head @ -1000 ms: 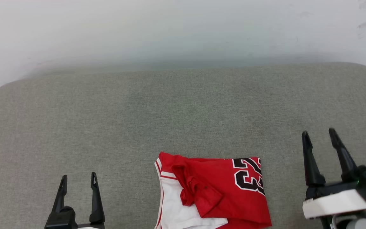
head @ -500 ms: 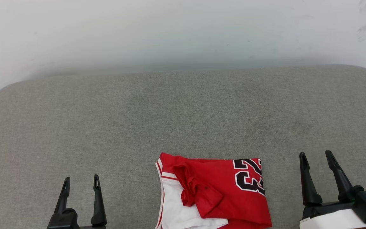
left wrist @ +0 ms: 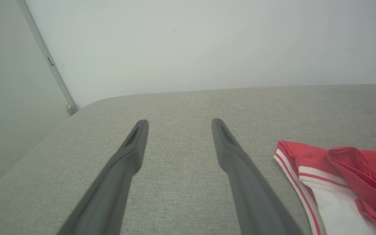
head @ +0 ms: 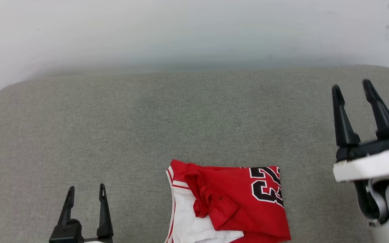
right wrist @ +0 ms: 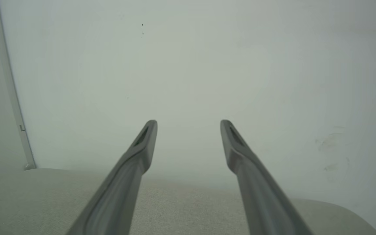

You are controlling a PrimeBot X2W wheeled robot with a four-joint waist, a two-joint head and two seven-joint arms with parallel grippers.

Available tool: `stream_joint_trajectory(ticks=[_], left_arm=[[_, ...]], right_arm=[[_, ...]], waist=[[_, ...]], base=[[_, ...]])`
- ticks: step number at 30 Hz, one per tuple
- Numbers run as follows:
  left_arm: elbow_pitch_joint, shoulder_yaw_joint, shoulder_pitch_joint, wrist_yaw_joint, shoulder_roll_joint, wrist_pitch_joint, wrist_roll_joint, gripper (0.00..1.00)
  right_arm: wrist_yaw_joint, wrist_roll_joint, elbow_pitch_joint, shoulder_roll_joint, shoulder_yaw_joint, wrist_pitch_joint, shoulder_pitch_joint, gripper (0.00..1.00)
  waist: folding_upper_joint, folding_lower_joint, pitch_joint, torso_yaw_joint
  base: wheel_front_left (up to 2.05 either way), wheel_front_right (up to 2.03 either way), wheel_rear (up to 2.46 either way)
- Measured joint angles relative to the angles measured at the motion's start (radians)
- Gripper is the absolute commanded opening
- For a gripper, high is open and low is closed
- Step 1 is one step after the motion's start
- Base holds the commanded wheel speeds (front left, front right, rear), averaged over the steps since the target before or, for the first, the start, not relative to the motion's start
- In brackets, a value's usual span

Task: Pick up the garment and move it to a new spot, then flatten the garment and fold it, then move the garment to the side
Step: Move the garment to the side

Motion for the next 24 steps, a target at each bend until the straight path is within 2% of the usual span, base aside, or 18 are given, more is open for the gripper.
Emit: stream_joint_trajectory(ticks=[4,6,13,19,24], left_arm=[[0.000,0.003,-0.004,-0.004,0.000,0.000,0.000,1.00],[-0.001,0.004,-0.009,-0.005,-0.001,0.000,0.000,1.00],[0.000,0.007,-0.025,-0.007,-0.002,0.000,-0.001,1.00],[0.001,0.004,-0.055,-0.016,-0.002,0.000,-0.001,1.00],[0.002,-0.001,-0.085,-0.025,-0.003,0.000,-0.003,1.00]], right_arm=[[0.000,0.146,0.043,-0.082,0.084,0.209,-0.114,1.00],[0.000,0.224,0.070,-0.136,0.139,0.368,-0.154,1.00],[0.000,0.484,0.106,-0.299,0.276,0.800,-0.208,1.00],[0.000,0.655,0.144,-0.346,0.338,1.003,-0.174,1.00],[0.000,0.730,0.166,-0.339,0.368,1.063,-0.129,1.00]], waist=[[0.0000,0.0000,0.010,0.000],[0.0000,0.0000,0.016,0.000],[0.0000,0.0000,0.041,0.001],[0.0000,0.0000,0.072,0.010],[0.0001,0.0000,0.108,0.025]], base=[[0.00,0.00,0.00],[0.00,0.00,0.00],[0.00,0.00,0.00],[0.00,0.00,0.00],[0.00,0.00,0.00]])
